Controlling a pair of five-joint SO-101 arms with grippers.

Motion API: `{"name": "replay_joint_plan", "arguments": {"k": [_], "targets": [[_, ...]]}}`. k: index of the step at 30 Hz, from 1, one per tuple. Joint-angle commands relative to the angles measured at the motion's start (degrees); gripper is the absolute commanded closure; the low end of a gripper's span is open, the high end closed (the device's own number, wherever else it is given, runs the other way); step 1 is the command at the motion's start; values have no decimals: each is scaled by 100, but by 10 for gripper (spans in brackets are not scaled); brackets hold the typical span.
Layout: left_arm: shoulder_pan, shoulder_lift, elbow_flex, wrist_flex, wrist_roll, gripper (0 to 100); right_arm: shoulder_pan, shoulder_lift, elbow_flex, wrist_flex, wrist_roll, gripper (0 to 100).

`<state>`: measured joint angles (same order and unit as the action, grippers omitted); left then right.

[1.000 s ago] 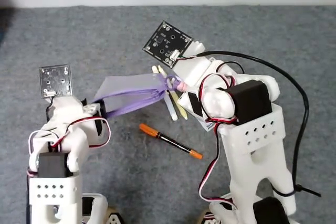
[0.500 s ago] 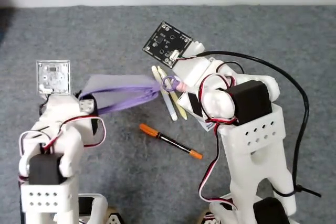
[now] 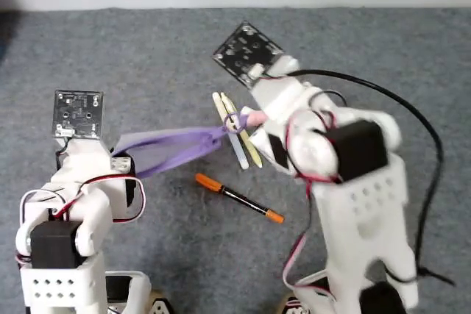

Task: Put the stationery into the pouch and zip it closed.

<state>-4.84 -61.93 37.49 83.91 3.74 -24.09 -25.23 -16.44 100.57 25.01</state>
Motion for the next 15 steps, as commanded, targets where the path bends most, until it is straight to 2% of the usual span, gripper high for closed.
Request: {"name": "replay_joint_plan", "arguments": {"k": [1, 6, 15], "targets": [[-53, 0, -48, 0, 141, 988, -4, -611, 158, 251, -97, 725], [-70, 0, -48, 9, 149, 988, 4, -1393, 1248, 251, -97, 725], [-826, 0, -48, 18, 334, 988, -31, -1736, 3174, 207, -114, 725]]}}
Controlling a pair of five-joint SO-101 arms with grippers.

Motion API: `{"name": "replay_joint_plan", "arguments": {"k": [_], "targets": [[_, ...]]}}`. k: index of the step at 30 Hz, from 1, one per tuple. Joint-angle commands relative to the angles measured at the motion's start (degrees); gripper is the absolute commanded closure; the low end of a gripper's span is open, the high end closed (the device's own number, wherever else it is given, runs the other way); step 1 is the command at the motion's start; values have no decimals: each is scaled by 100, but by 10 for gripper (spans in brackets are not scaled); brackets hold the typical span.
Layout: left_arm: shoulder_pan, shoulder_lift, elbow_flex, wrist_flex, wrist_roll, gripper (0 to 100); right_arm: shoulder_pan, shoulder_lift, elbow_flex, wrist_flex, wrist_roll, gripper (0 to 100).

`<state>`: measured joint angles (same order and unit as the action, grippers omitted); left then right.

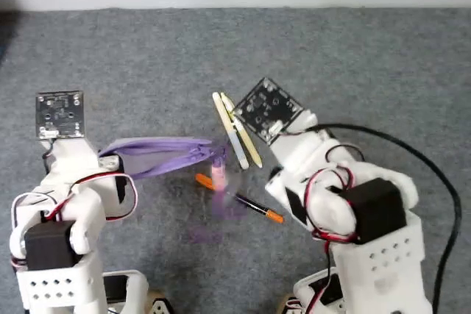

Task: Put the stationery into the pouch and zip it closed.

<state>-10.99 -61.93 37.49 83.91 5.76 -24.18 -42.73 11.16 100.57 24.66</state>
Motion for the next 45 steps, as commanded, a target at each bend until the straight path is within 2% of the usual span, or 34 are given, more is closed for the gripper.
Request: {"name": "replay_joint_plan", "arguments": {"k": [1, 6, 12, 22, 28, 35, 45], "targets": [[-264, -9, -48, 18, 141, 988, -31, 110, 607, 145, -79, 725], [-492, -26, -48, 18, 141, 988, -22, 778, 1204, -505, -79, 725], [-870, -9, -48, 18, 141, 988, -75, 1666, 1257, -1068, -70, 725], [-879, -35, -40, 18, 141, 988, -927, 3187, 1257, -2176, -79, 726], [-879, -35, -40, 18, 141, 988, -989, 4048, 1248, -2879, -79, 726], [-879, -35, -40, 9, 141, 988, -1007, 4444, 1231, -2985, -88, 726], [-879, -35, -40, 0, 141, 988, -989, 4462, 1231, -3099, -1697, 726]]}}
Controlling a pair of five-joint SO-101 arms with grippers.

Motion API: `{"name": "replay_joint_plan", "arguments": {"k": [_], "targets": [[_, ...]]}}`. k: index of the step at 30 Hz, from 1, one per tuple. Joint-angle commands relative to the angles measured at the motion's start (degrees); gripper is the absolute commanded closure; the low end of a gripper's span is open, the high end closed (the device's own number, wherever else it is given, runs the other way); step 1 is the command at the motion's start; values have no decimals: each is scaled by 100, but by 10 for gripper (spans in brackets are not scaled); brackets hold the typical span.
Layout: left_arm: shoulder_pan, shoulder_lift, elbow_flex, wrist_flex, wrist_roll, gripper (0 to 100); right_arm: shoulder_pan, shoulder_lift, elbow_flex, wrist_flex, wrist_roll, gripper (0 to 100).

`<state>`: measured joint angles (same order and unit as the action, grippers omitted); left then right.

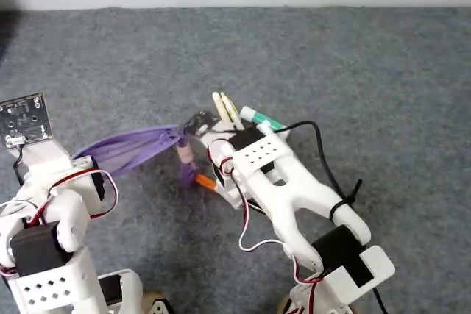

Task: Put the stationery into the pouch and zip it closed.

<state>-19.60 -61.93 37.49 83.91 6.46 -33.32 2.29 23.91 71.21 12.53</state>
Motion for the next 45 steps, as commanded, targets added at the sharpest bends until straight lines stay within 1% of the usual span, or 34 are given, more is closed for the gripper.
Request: {"name": "replay_joint_plan", "arguments": {"k": [1, 5, 10, 16, 24, 26, 31, 33, 38, 45], "targets": [[-18, -35, -40, 9, 70, 988, -75, -40, -44, -215, -598, 726], [-18, -35, -40, 9, 70, 988, -84, -31, -44, -479, -756, 726], [-18, -35, -40, 18, 70, 988, -101, 4, -35, -778, -738, 726], [-18, -35, -40, 18, 70, 988, -391, 620, -53, -787, -756, 726], [-18, -35, -40, 18, 70, 988, -171, 1578, -835, -813, -756, 732], [-18, -35, -4, 9, 70, 988, -101, 1798, -1134, -664, -730, 777], [-18, -44, 66, -9, 70, 988, 101, 2273, -1776, -180, -721, 952], [-18, -44, 66, -9, 70, 988, 251, 2387, -1943, 22, -677, 985], [-18, -44, 66, -9, 70, 988, 611, 2387, -2066, 505, -220, 989], [18, -44, 31, -18, 62, 988, 980, 1464, -2303, 1604, -202, 989]]}}
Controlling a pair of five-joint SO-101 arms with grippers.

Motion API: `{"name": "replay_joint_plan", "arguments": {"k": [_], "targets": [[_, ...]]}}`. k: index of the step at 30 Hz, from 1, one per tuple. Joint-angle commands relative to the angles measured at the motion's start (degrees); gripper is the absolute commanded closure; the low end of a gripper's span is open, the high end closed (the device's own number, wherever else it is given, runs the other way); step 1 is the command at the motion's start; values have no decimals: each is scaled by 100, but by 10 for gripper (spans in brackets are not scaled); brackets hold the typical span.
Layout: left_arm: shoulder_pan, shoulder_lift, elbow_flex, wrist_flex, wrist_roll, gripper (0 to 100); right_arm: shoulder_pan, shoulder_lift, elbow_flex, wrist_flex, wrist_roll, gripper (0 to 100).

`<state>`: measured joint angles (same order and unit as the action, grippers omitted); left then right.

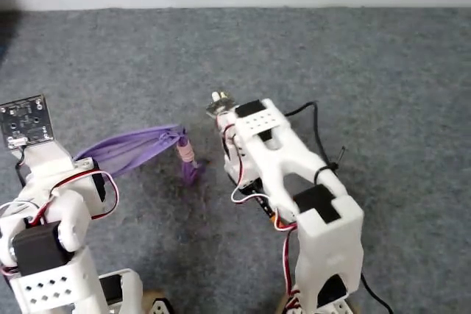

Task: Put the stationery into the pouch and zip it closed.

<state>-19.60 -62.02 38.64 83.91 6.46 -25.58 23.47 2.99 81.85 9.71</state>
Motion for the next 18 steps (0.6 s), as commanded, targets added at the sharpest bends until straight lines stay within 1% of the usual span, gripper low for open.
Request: {"name": "replay_joint_plan", "arguments": {"k": [1, 9, 11, 14, 18], "targets": [[18, -35, -84, -18, 53, 988, 242, -857, -211, 708, 79, 989], [26, 9, -84, -18, 35, 988, 347, -2633, -211, 1640, 35, 989], [26, 18, -84, -18, 35, 988, 330, -3108, -211, 1692, 9, 989], [26, 18, -84, -18, 35, 988, 321, -3785, -211, 1648, -431, 990], [26, 18, -84, -18, 35, 988, 224, -4576, -185, 1701, -466, 991]]}}
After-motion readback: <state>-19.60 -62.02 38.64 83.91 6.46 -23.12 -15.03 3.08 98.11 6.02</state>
